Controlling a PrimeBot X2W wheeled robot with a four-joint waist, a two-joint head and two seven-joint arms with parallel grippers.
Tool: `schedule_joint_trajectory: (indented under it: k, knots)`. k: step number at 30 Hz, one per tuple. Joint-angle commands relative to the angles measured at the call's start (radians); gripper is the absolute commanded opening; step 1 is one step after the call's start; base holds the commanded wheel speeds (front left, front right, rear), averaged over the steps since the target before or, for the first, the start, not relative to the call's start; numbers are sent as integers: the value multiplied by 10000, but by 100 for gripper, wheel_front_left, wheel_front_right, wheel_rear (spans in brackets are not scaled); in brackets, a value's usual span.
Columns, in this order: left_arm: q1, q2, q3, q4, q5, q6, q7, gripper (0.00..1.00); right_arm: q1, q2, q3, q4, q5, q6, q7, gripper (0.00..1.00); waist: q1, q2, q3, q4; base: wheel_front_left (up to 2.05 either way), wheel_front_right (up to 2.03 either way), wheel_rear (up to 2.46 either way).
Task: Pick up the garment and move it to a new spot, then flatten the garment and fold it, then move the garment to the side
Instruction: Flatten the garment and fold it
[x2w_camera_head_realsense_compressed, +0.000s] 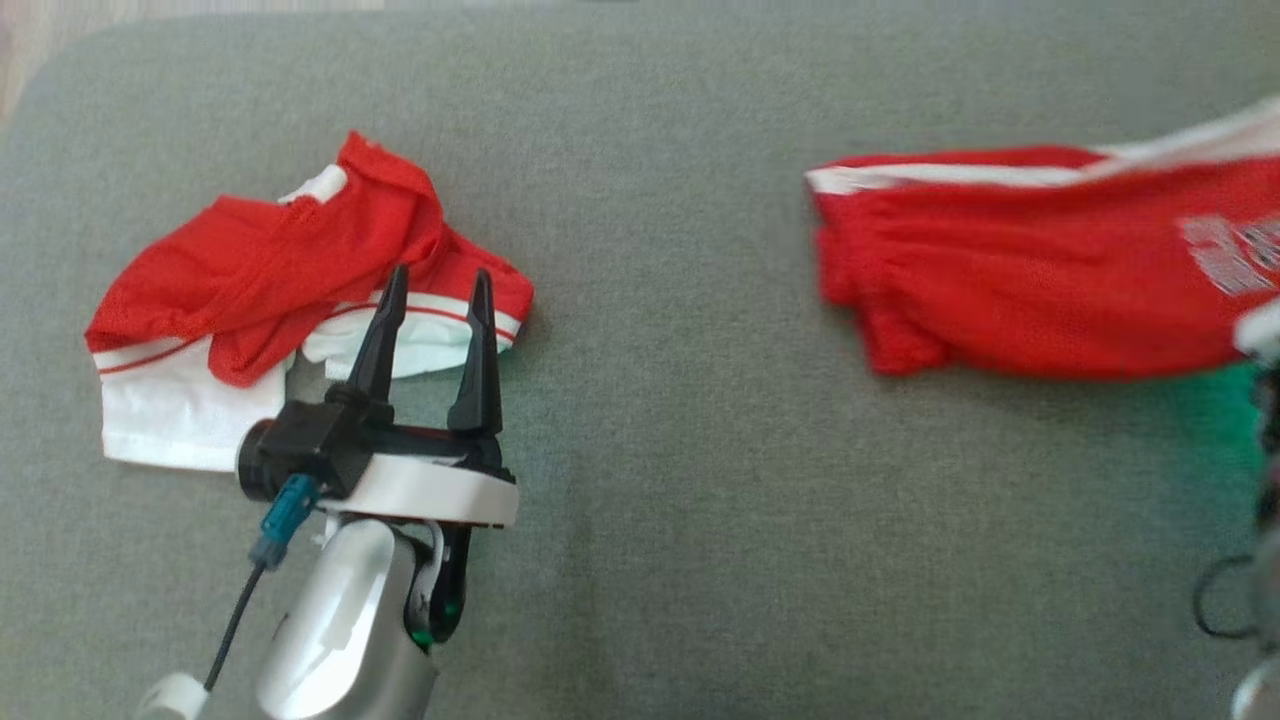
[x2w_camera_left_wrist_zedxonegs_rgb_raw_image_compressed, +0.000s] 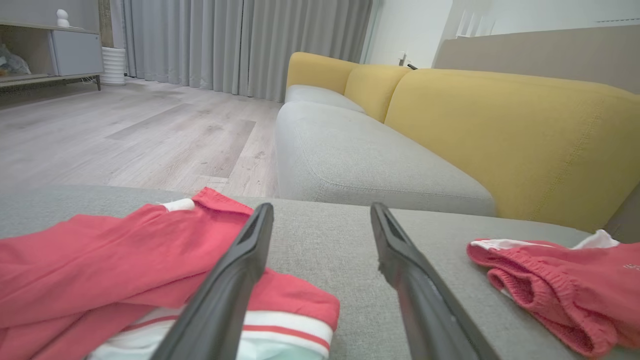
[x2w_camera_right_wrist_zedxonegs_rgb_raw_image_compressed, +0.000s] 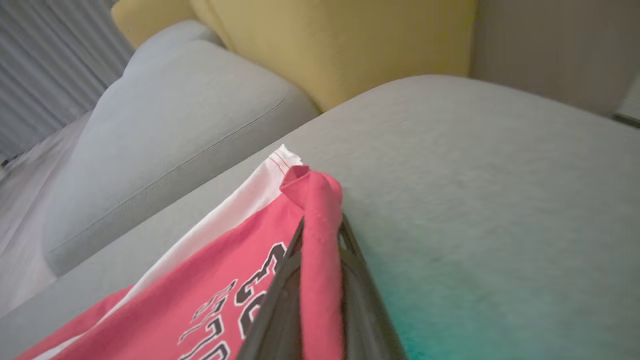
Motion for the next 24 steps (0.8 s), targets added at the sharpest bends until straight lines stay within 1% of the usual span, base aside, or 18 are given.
schedule_joint_trajectory:
  k: [1,6,9,13,18,24]
  knots:
    - [-27,91,372,-300,24,7,-95,100,203,-372,-69,-590,339,-9,-58,0,1,0,-257,-93,0,0,0]
    - [222,91,467,-355,23,14,-95,100,1057,-617,-562,-1281,541,-9,175,0,1,0,-356,-13,0,0,0]
    - [293,91,500,-373,31,18,-95,100,1215,-562,-659,-1549,574,-9,260,0,1,0,-334,28,0,0,0]
    - [336,91,523,-344,63,-14,-95,100,1249,-218,-627,-2174,695,-9,330,0,1,0,-328,122,0,0,0]
    - [353,91,541,-217,68,-4,-95,100,1375,393,243,-3139,1181,-9,345,0,1,0,-597,208,0,0,0]
    - [494,91,547,-114,103,4,-95,100,1784,999,1710,-4297,2329,-9,456,0,1,0,-1052,244,0,0,0]
